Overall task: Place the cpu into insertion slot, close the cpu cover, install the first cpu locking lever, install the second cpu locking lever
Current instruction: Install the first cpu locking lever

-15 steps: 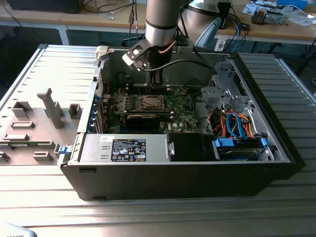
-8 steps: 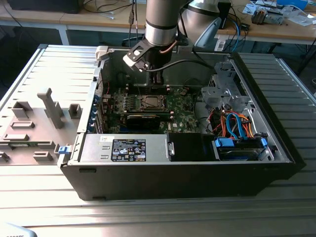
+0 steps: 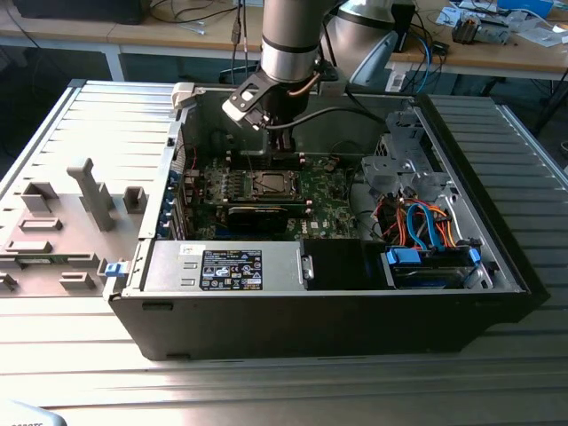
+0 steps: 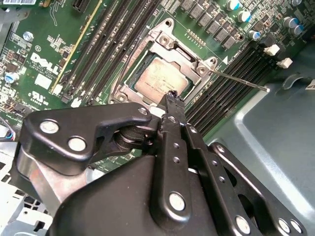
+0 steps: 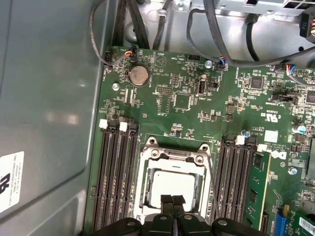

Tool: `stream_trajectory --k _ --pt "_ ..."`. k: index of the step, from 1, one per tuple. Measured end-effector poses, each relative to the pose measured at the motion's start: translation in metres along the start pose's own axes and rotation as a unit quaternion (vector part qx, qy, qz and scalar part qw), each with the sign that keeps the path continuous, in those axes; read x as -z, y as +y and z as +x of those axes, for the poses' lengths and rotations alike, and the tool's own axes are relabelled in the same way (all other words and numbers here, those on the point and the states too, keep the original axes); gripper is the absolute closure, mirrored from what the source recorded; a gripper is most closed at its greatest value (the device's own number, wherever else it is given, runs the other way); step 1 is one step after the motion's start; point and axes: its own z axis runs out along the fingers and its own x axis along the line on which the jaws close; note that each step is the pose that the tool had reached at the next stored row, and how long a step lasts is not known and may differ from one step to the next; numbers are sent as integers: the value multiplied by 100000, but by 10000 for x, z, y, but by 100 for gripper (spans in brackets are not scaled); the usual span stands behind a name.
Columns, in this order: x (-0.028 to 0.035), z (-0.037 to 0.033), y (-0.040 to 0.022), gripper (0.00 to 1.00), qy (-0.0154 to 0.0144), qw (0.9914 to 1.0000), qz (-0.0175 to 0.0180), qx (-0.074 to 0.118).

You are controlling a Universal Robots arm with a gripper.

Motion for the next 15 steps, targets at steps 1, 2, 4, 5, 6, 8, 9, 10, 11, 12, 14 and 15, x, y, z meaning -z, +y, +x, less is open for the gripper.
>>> stream_trajectory --k 1,2,4,5,6,8,9,10,11,12,14,15 --pt "0 0 0 89 -5 100000 7 232" --pt "0 0 0 89 -13 99999 15 461" --pt "0 0 0 89 -28 99995 28 1017" --pt "0 0 0 89 -41 99991 37 1336" --pt "0 0 0 89 -47 99987 46 1580" --pt "0 0 0 89 -60 99979 56 2029" --pt "0 0 0 89 -71 99970 69 2460" --pt "0 0 0 89 -79 99962 76 2767" --pt "0 0 0 89 -86 99956 82 2979" --pt "0 0 0 89 -95 99946 90 3296" --pt "0 0 0 89 -109 99929 103 3753" --pt "0 0 0 89 -117 99918 109 4040"
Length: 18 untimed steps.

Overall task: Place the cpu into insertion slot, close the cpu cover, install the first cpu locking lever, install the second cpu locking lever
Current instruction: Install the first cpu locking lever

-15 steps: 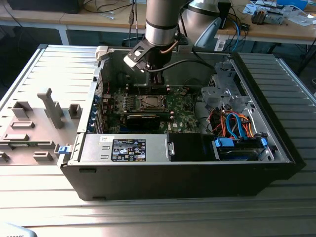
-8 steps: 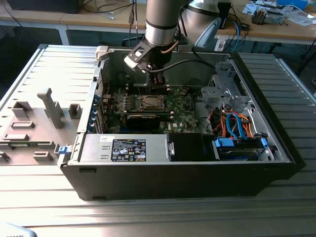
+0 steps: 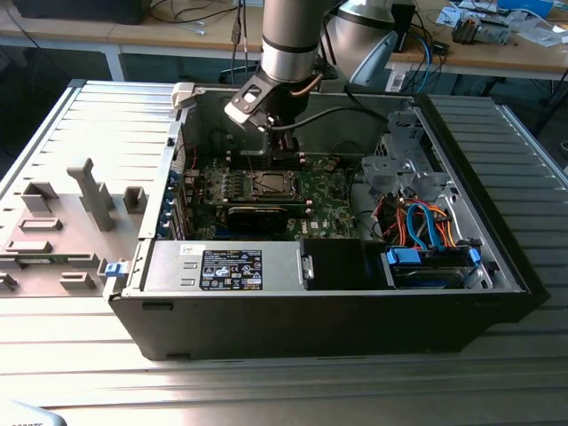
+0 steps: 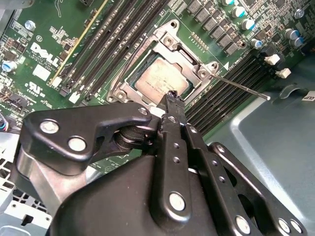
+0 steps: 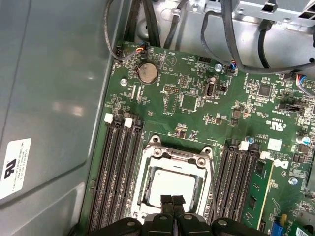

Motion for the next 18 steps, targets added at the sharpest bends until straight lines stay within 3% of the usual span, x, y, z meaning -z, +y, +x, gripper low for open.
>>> stream_trajectory --k 8,18 --pt "0 1 0 89 -61 99977 58 2145" --pt "-1 1 0 89 -155 99848 148 5506"
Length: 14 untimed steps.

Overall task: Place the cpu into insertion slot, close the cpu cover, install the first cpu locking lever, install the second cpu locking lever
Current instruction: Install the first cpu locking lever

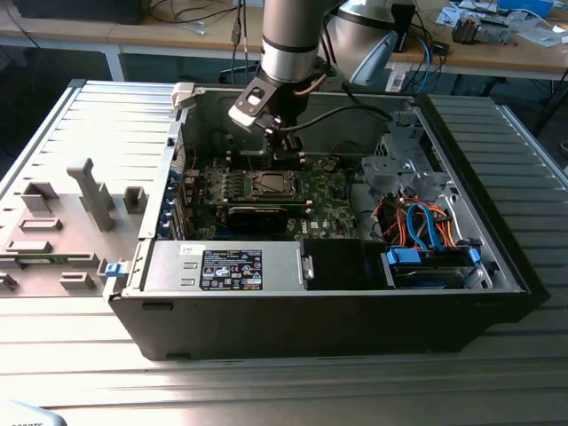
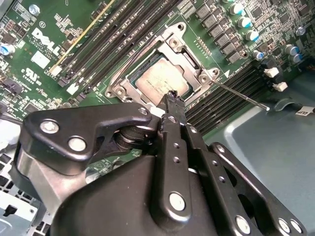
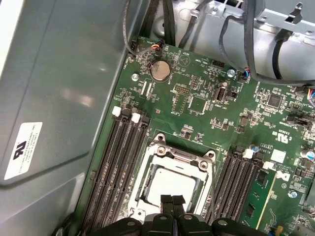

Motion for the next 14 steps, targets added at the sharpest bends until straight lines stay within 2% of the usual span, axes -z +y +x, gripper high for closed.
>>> stream_trajectory --k 14 --pt "0 0 0 89 -77 99968 69 2536"
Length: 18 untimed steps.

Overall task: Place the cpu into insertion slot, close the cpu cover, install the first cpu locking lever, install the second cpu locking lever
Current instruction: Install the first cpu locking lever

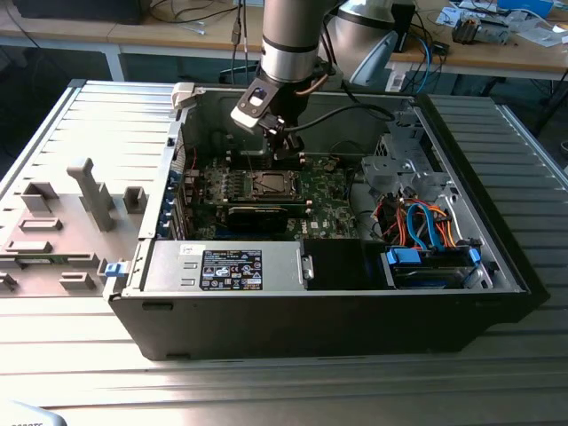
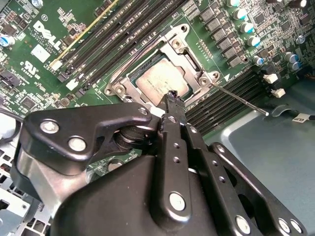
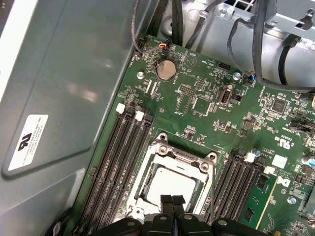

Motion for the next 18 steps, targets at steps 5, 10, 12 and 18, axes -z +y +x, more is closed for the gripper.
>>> stream_trajectory --k 5,10,12,18 --pt "0 0 0 89 -18 99997 18 725" --pt "0 0 0 89 -44 99987 41 1597" --pt "0 0 0 89 -50 99983 47 1845" --pt "0 0 0 89 -78 99962 76 2771"
